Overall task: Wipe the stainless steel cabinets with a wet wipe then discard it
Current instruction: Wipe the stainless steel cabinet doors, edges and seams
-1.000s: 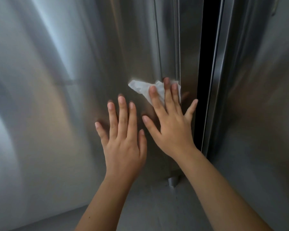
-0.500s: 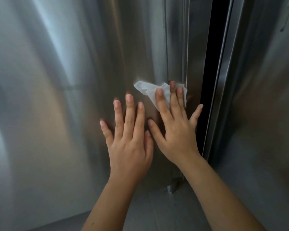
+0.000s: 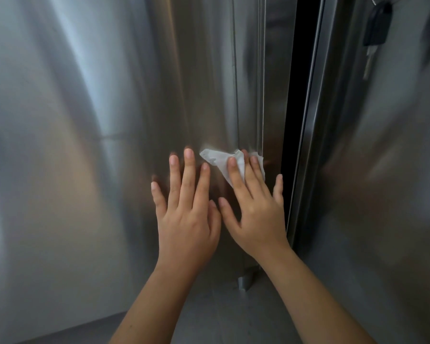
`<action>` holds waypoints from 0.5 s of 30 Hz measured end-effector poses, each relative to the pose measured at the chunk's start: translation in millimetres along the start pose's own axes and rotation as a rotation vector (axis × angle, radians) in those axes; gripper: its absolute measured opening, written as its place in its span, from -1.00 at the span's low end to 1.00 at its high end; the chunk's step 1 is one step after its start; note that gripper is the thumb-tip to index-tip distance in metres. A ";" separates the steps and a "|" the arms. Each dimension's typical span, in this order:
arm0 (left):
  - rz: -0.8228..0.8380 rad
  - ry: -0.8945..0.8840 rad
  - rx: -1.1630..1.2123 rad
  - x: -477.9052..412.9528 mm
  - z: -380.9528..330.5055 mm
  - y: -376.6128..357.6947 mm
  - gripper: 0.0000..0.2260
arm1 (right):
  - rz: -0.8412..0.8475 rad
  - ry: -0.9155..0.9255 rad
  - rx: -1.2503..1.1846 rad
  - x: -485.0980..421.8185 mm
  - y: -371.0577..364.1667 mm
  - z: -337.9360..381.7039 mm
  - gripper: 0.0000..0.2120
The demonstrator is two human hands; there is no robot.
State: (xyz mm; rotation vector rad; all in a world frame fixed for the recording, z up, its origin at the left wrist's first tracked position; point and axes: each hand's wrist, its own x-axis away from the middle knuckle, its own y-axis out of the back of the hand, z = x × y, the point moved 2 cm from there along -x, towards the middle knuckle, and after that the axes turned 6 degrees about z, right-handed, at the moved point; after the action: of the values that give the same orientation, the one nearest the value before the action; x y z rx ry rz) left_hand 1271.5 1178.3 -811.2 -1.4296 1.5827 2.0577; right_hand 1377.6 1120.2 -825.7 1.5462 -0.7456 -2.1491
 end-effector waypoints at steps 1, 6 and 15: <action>-0.001 0.003 0.001 0.0 -1.1 1.5 -0.53 | 0.000 0.007 0.000 0.2 1.3 -1.2 -0.45; -0.024 -0.007 0.010 -2.3 -8.4 7.7 -0.57 | -0.037 0.042 0.003 0.7 10.6 -3.9 -0.49; -0.079 -0.033 0.051 -5.2 -17.4 16.4 -0.62 | -0.089 0.088 0.026 -3.1 27.4 -3.2 -0.57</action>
State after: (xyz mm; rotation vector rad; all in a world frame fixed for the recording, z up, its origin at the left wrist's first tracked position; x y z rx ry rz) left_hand 1273.7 1159.2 -796.1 -1.4094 1.5292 1.9727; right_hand 1381.8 1099.9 -807.2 1.7058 -0.6908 -2.1263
